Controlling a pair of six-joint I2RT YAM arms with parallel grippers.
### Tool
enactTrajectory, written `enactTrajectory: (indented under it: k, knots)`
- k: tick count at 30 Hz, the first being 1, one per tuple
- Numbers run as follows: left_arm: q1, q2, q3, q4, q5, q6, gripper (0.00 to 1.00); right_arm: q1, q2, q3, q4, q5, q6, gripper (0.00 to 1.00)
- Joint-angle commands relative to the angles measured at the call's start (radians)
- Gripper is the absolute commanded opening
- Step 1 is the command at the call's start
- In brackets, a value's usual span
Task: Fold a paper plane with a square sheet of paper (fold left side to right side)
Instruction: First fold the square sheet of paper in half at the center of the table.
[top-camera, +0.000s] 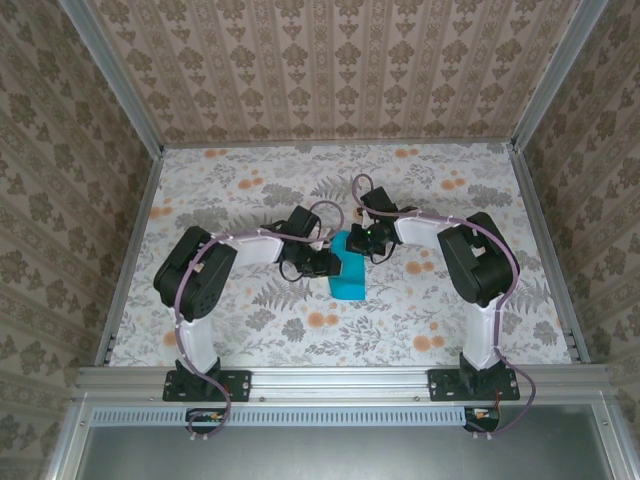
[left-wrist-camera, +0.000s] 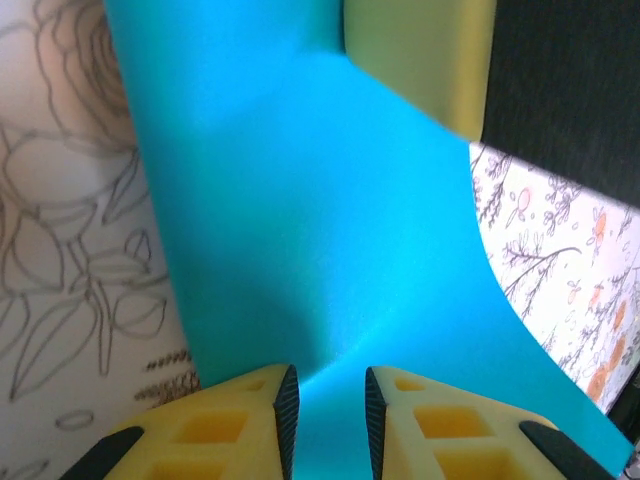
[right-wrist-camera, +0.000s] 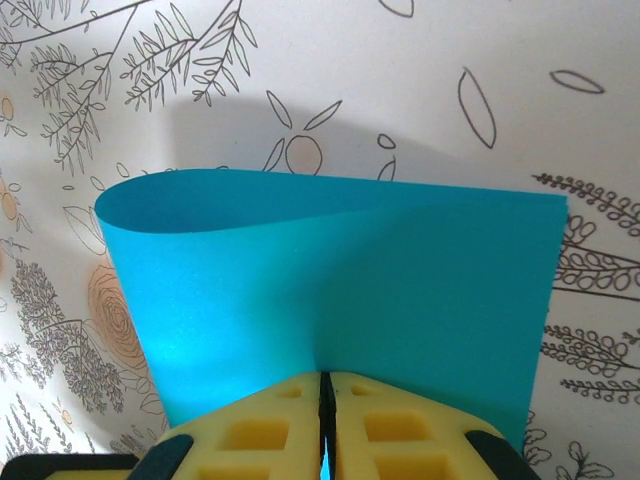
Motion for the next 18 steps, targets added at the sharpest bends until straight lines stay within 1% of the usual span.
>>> enactTrajectory:
  k: [1, 11, 14, 18]
  knots:
    - [-0.023, -0.044, -0.049, -0.099, 0.021, 0.04, 0.28, -0.002, 0.061, -0.001, -0.08, 0.077, -0.018, 0.11]
    - [-0.06, -0.106, -0.118, -0.092, 0.041, 0.051, 0.29, -0.003, 0.072, -0.006, -0.085, 0.082, -0.015, 0.11]
    - [-0.056, -0.138, -0.141, -0.061, 0.041, 0.029, 0.29, -0.003, 0.07, -0.008, -0.082, 0.079, -0.013, 0.11]
    - [-0.039, -0.196, -0.122, -0.053, 0.034, 0.02, 0.3, -0.003, 0.07, -0.008, -0.081, 0.075, -0.012, 0.11]
